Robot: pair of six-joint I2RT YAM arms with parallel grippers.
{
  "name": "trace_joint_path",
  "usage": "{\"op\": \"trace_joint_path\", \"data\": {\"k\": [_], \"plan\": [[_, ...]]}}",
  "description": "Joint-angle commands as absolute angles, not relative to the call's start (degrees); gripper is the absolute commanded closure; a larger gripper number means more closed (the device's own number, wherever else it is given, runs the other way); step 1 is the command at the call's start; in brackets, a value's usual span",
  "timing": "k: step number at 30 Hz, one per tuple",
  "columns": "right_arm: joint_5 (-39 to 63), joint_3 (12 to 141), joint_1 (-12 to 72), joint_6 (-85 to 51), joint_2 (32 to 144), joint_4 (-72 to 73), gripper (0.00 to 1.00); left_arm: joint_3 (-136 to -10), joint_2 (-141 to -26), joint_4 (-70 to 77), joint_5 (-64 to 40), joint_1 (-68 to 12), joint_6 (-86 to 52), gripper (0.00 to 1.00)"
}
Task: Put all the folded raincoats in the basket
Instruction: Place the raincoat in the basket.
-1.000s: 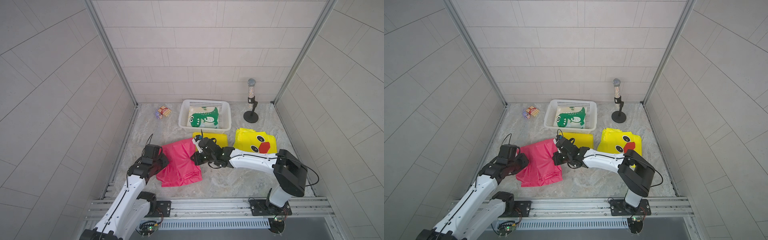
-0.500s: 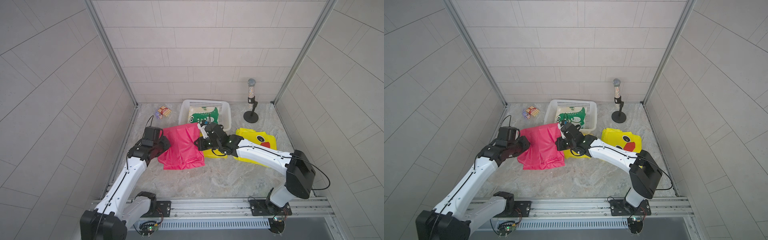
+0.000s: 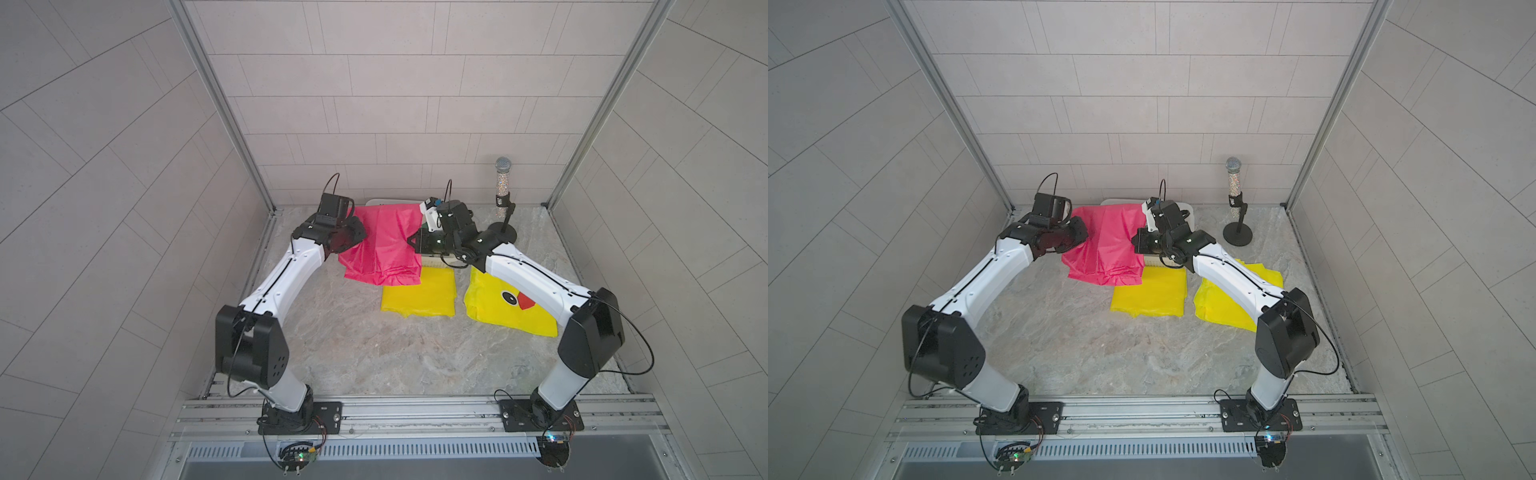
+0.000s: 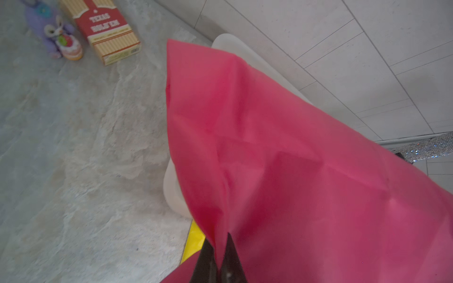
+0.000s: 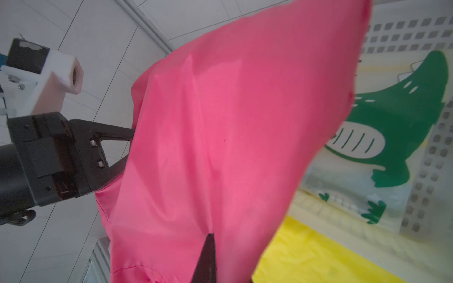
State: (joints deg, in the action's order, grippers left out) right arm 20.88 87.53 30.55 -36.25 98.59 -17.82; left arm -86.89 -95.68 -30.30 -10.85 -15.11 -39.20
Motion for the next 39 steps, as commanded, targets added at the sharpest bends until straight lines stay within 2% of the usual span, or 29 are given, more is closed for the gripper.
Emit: {"op": "trace_joint_path", "data": {"k": [1, 8, 13, 21, 31, 33, 36, 39], "plan": [[24.76, 90.96, 27.2, -34.83, 101.88, -19.16, 1.0, -96.71, -102.39, -30.84, -11.2, -16.42, -37.04, 1.0], [28.5, 97.37, 20.22, -33.94, 109.58, -19.16, 1.0, -116.79, -119.1, -36.73, -11.82, -16.78, -35.47, 1.0], [30.49, 101.83, 17.2, -33.36, 115.56, -19.25, 1.0, -126.53, -127.78, -39.7, -14.03, -16.88, -35.32, 1.0], [31.99, 106.64, 14.47, -32.36, 122.71, -19.78, 1.0, -132.91, -134.39, -39.86, -13.74, -17.41, -32.75, 1.0], [32.51, 109.88, 13.01, -31.39, 127.64, -20.21, 1.0, -139.39, -140.72, -41.68, -14.35, -17.42, -30.75, 0.92], [32.52, 110.53, 13.03, -31.21, 128.46, -20.46, 1.0, -140.33, -141.49, -42.0, -14.62, -17.46, -30.87, 0.87], [32.37, 111.21, 13.01, -31.04, 129.14, -20.92, 0.93, -141.65, -142.2, -43.13, -14.25, -17.4, -30.6, 0.77], [32.56, 111.32, 13.02, -30.25, 128.97, -21.6, 0.65, -142.88, -142.6, -45.52, -12.74, -17.4, -29.7, 0.7]]}}
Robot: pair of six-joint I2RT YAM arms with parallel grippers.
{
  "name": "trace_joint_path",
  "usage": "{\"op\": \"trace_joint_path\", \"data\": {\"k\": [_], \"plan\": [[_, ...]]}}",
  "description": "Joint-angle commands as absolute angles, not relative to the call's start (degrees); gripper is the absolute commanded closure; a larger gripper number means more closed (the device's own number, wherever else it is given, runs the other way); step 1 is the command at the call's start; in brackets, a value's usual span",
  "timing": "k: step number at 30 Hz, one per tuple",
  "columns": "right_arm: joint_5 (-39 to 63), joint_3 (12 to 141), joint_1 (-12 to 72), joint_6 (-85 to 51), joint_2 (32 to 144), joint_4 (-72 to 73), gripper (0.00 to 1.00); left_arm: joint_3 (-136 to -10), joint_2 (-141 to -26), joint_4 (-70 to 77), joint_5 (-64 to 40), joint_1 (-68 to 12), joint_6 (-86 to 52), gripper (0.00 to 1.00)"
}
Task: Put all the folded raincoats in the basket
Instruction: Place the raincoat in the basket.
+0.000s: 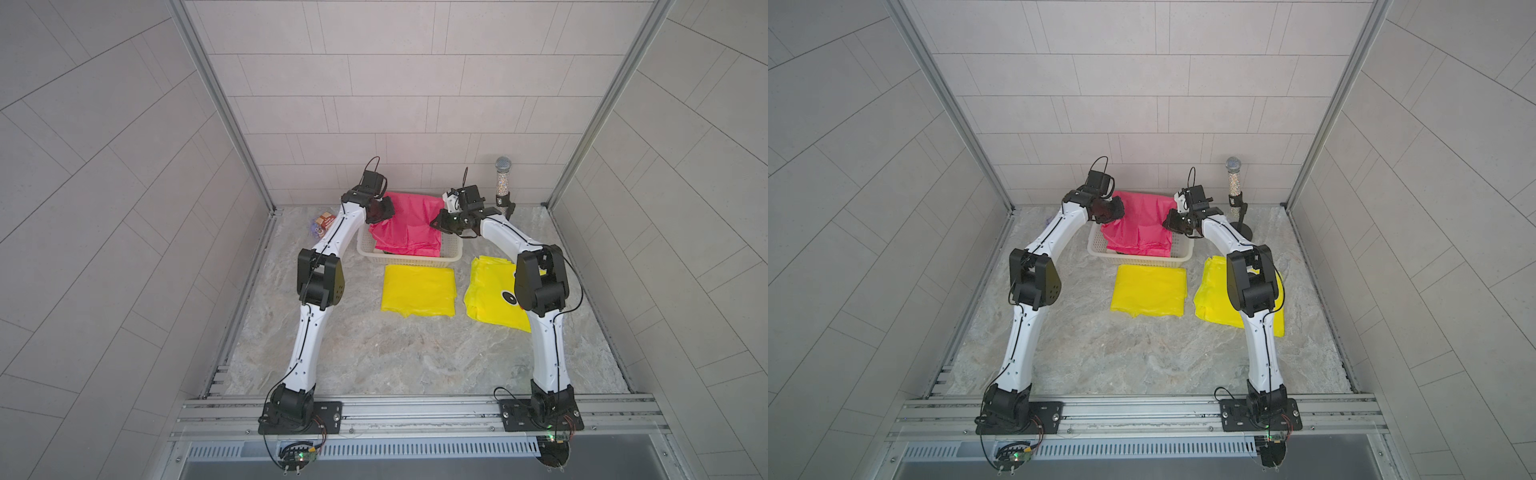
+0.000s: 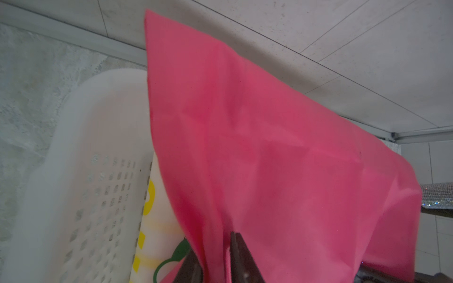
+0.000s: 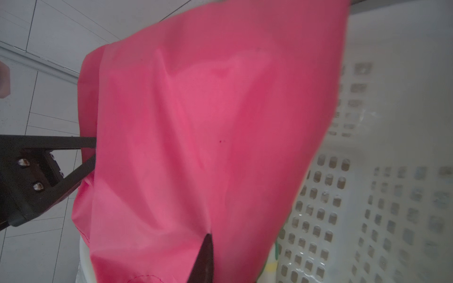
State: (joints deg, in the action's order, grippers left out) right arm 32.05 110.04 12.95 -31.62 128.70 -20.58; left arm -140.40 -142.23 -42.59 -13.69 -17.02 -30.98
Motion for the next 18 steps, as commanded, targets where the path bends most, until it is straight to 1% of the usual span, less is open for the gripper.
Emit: {"op": "trace_joint_path", "data": {"k": [1, 2, 3, 7, 8, 11, 16, 18], "plan": [[32.25, 111.28, 13.01, -30.03, 128.72, -21.94, 0.6, -143.45, -142.6, -46.48, -12.01, -17.4, -29.36, 0.63], [31.93, 111.27, 13.01, -29.62, 128.26, -22.4, 0.54, -144.19, -142.65, -47.46, -11.3, -17.44, -28.74, 0.52], [31.74, 111.34, 13.01, -29.3, 127.73, -22.79, 0.52, -145.16, -142.71, -48.57, -10.71, -17.43, -28.26, 0.44], [30.13, 111.95, 13.01, -28.33, 125.16, -25.17, 0.46, -149.69, -142.8, -52.43, -9.97, -17.45, -27.43, 0.18], [29.32, 112.23, 13.02, -27.94, 124.29, -26.18, 0.45, -151.43, -142.95, -53.76, -9.85, -17.43, -27.33, 0.07], [26.42, 113.13, 13.01, -26.44, 121.74, -29.44, 0.43, -156.5, -143.11, -57.74, -9.68, -17.4, -26.73, 0.0], [21.56, 113.51, 13.01, -24.23, 116.78, -34.15, 0.43, -166.1, -143.26, -64.88, -8.11, -17.45, -25.31, 0.0], [20.79, 112.89, 13.11, -24.25, 114.44, -34.49, 0.45, -170.59, -143.74, -67.17, -8.35, -17.41, -25.13, 0.0]]}}
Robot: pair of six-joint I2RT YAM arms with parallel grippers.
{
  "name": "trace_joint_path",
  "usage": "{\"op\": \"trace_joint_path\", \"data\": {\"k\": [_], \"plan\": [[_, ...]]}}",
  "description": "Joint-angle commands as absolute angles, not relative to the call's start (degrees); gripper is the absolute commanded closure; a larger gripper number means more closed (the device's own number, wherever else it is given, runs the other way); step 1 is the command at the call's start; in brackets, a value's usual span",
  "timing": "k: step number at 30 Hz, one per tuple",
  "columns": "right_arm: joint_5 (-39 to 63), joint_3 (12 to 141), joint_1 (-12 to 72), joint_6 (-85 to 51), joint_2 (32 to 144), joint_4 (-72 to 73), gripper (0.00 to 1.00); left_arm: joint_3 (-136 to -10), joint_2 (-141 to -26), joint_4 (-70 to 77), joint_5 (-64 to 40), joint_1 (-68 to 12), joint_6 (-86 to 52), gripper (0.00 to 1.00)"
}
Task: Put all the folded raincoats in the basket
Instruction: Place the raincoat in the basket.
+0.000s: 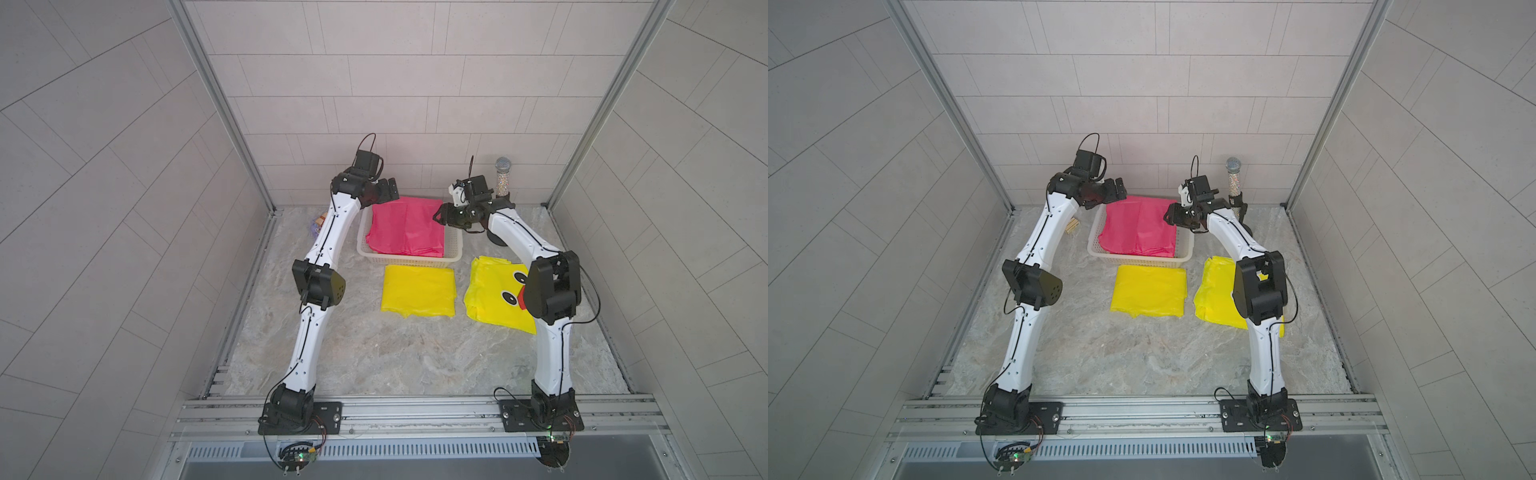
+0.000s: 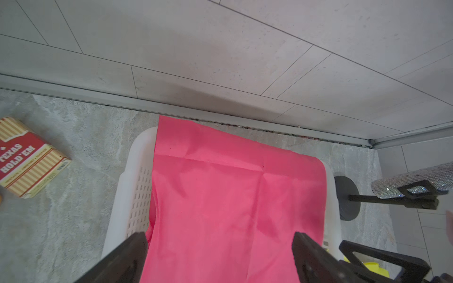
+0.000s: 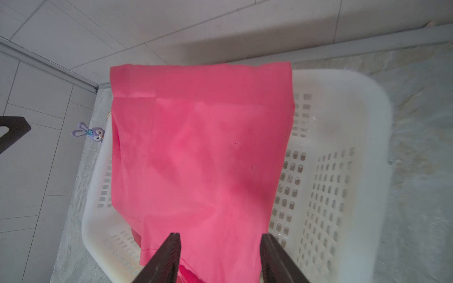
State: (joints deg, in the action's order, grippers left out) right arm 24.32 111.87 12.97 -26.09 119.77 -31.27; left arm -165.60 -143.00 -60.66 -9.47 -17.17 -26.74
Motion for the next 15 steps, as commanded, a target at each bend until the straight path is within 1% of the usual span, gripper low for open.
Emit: {"op": "trace_joint_path", "data": {"k": [1, 4, 7, 9, 15], "plan": [[20.64, 112.48, 13.1, -24.46, 113.48, -34.18, 0.46, -172.57, -144.11, -68.01, -8.96, -17.44, -25.31, 0.0], [21.55, 109.65, 13.51, -26.28, 110.32, -29.56, 0.53, -180.03, -146.78, -68.95, -12.3, -17.43, -26.73, 0.01], [22.98, 107.26, 13.92, -29.02, 109.2, -23.66, 0.64, -181.34, -149.12, -65.64, -16.37, -17.31, -29.09, 0.06], [23.38, 107.73, 14.06, -30.34, 110.53, -20.88, 0.69, -181.32, -150.81, -62.71, -17.73, -17.32, -30.09, 0.09], [24.76, 114.9, 14.11, -32.37, 119.64, -19.6, 0.72, -181.34, -155.31, -56.47, -17.91, -16.1, -32.16, 0.12]]}}
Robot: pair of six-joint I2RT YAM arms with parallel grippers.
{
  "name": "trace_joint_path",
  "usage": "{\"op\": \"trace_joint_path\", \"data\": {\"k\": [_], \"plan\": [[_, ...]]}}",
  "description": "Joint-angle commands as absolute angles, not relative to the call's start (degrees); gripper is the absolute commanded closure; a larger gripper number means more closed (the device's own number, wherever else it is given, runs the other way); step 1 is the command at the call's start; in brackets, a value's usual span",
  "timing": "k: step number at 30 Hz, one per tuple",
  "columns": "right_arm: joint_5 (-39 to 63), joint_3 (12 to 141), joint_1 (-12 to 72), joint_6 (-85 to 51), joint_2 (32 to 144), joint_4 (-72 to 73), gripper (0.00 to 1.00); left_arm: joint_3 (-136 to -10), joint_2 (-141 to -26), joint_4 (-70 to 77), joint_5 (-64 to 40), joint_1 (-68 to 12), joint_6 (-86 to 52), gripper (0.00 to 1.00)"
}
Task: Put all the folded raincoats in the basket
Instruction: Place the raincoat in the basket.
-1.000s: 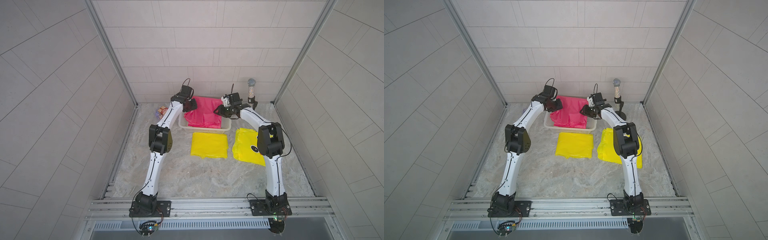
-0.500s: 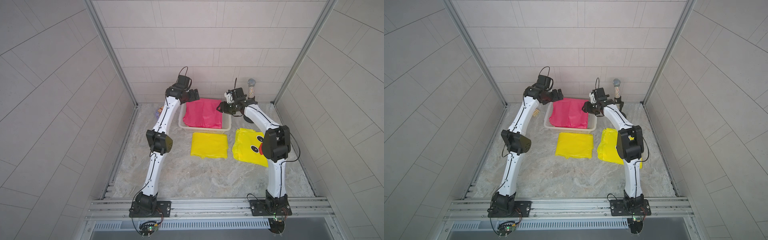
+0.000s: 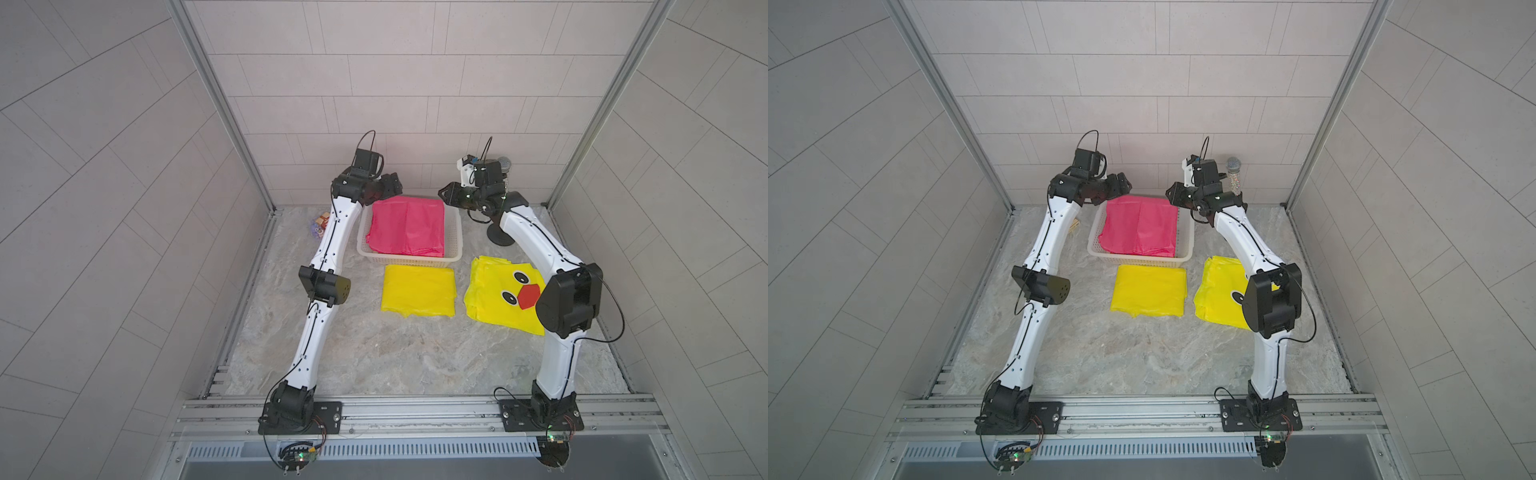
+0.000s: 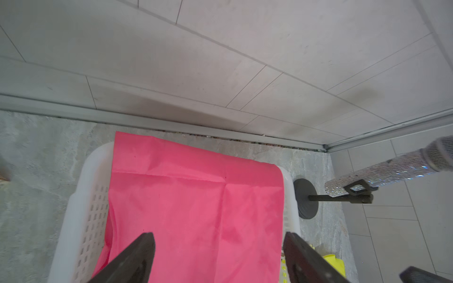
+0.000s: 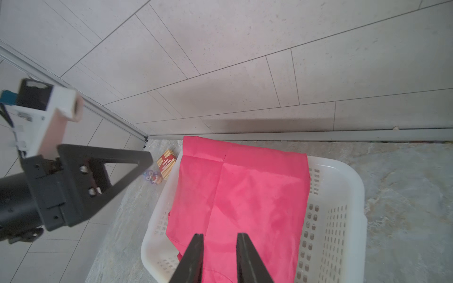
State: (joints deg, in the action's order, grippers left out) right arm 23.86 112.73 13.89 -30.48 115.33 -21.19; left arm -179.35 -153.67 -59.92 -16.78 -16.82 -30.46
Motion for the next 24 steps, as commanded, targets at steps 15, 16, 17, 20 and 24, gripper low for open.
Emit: {"op": "trace_joint_path", "data": {"k": [15, 16, 17, 20, 24], "plan": [[25.49, 117.49, 13.89, -32.96, 132.46, -15.65, 0.7, -181.39, -164.69, -48.7, -21.47, -14.2, -36.56, 0.18], [25.4, 117.27, 13.86, -32.87, 132.83, -15.64, 0.7, -181.4, -165.16, -49.04, -21.82, -14.2, -36.56, 0.19], [25.48, 117.09, 13.83, -32.83, 133.18, -15.64, 0.7, -181.34, -165.63, -49.25, -22.2, -14.15, -36.55, 0.19], [25.58, 116.74, 13.8, -32.7, 134.05, -15.64, 0.7, -181.32, -166.67, -49.77, -22.68, -14.28, -36.15, 0.2], [25.59, 116.39, 13.62, -32.76, 134.99, -15.69, 0.7, -181.35, -167.86, -50.52, -23.15, -14.27, -35.94, 0.2]]}}
